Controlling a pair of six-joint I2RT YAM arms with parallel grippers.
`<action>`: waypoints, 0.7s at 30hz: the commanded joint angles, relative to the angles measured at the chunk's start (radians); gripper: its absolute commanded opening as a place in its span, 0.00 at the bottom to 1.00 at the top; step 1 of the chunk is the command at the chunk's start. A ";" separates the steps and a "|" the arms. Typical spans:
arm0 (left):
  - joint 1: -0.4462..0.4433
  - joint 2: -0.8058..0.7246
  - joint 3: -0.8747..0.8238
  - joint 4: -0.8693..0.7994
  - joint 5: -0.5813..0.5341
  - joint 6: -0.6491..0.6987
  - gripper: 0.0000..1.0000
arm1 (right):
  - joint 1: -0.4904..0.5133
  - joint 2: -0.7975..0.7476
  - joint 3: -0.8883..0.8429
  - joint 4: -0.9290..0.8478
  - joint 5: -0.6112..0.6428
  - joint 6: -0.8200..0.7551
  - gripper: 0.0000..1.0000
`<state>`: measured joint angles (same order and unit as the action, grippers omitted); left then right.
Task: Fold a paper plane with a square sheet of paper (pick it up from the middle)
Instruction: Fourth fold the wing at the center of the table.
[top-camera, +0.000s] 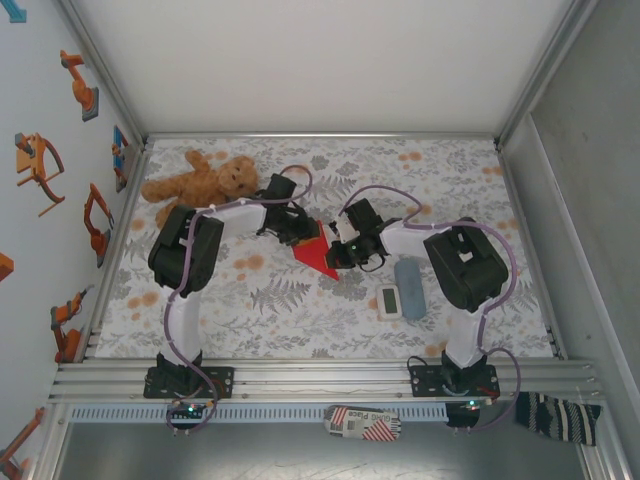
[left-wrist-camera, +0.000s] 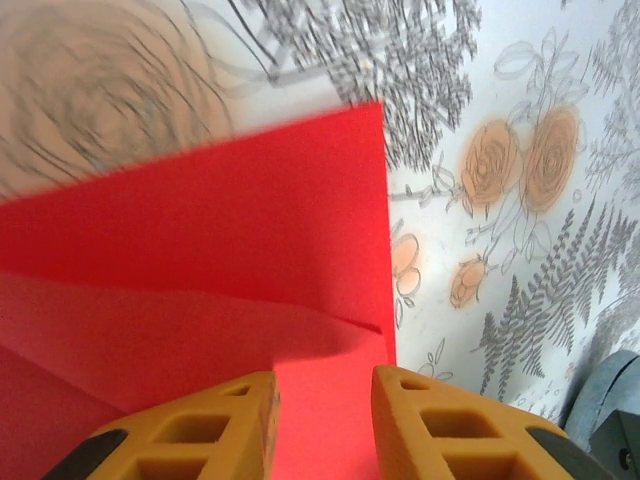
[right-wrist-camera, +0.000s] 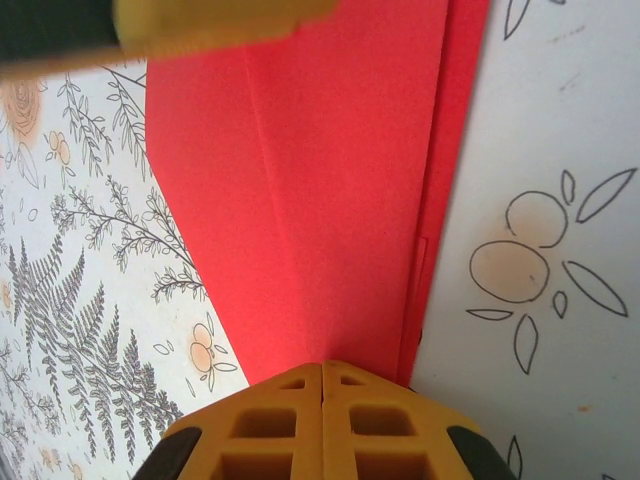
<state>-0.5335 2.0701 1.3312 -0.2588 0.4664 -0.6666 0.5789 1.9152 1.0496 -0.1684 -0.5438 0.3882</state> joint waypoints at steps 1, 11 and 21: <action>0.090 0.039 -0.029 0.065 -0.002 0.065 0.35 | 0.005 0.043 -0.058 -0.110 0.100 -0.023 0.00; 0.217 0.086 0.003 0.101 -0.009 0.080 0.42 | 0.005 0.062 -0.084 -0.074 0.095 0.004 0.00; 0.198 -0.170 -0.022 0.056 -0.064 0.052 0.50 | 0.002 -0.124 -0.110 0.205 -0.010 0.223 0.03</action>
<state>-0.3256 2.0426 1.3304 -0.1757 0.4553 -0.6163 0.5777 1.8648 0.9657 -0.0608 -0.5518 0.4908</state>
